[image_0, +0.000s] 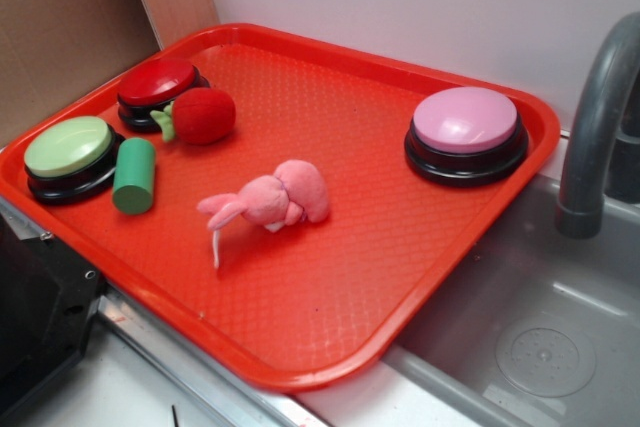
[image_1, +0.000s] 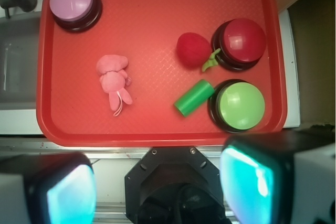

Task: Push the pink button.

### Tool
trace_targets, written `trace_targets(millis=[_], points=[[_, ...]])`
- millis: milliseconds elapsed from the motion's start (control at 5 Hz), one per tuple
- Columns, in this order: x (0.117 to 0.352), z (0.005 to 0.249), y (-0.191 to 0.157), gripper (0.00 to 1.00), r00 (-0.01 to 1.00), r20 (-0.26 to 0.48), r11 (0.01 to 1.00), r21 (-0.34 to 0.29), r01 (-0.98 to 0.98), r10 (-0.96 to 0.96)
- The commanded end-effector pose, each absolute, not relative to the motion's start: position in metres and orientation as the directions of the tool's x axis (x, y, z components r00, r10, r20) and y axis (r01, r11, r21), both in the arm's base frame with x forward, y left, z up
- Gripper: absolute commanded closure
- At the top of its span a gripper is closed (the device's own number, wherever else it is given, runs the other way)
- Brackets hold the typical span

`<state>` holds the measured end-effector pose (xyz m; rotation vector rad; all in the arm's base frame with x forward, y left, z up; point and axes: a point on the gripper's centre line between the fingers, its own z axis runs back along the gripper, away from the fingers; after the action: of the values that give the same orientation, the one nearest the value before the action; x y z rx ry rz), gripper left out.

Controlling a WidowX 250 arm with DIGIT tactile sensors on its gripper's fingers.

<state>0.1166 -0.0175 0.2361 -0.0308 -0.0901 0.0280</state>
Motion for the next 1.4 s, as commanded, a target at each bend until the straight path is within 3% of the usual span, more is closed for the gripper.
trace_targets(millis=[0,200,400,1000,1200], points=[[0.117,0.236,-0.017,0.00,0.996,0.090,0.999,-0.032,-0.027,0.029],[0.167,0.203,-0.043,0.00,0.989,0.127,0.997,-0.020,0.073,-0.070],[0.202,0.179,-0.080,0.00,0.964,0.165,0.975,-0.043,0.219,-0.210],[0.202,0.179,-0.080,0.00,0.964,0.165,0.975,-0.043,0.219,-0.210],[0.224,0.170,-0.107,0.00,0.953,0.158,0.962,-0.051,0.268,-0.258]])
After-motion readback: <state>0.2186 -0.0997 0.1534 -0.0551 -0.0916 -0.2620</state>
